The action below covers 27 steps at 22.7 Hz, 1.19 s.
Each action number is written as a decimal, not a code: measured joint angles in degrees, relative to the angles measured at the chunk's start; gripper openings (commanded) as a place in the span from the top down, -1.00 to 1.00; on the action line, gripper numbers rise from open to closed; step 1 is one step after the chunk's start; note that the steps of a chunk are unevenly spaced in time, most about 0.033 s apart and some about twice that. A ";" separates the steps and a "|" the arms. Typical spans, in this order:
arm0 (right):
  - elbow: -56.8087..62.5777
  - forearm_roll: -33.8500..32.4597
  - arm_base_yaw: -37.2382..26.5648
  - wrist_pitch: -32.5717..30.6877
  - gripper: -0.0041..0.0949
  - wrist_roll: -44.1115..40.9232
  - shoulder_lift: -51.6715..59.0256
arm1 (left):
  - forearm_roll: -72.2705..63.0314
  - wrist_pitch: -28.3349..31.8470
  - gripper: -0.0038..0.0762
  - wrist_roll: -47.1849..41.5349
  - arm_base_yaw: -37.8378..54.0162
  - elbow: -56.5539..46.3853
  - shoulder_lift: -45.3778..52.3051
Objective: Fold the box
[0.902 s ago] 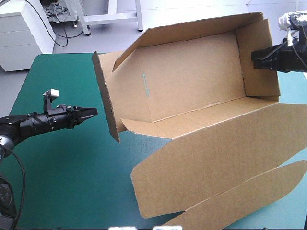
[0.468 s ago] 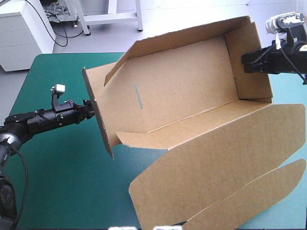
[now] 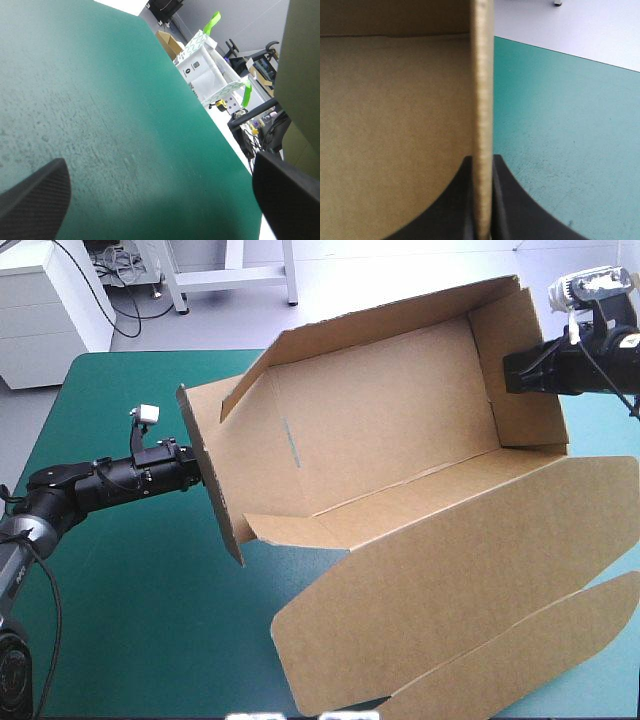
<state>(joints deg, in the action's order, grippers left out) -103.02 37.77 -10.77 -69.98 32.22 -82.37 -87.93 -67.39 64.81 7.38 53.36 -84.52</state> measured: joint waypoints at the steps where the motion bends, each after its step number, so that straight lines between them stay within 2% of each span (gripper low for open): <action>1: 0.14 -0.36 0.00 0.49 0.95 -0.21 0.00 | -0.14 -0.05 -0.91 -0.06 -0.05 0.00 0.42; 6: 1.49 -1.96 0.50 2.92 0.95 -1.33 0.00 | -2.76 -0.24 -0.91 -0.66 -0.29 0.04 2.61; 8: 1.94 -4.10 2.66 4.70 0.95 -2.27 -0.05 | -3.74 -0.30 -0.91 -0.87 -0.35 0.27 3.33; 20: 1.94 -27.46 21.04 19.04 0.95 -19.64 -0.29 | -4.24 0.41 -0.91 -1.82 -0.30 1.49 9.09; 27: 1.94 -30.67 22.50 20.30 0.95 -22.50 -0.29 | -4.30 1.06 -0.91 -2.16 -0.30 1.49 9.29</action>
<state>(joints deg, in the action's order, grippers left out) -101.08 7.10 11.73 -49.69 9.72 -82.65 -92.23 -66.33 62.65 7.08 54.85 -75.23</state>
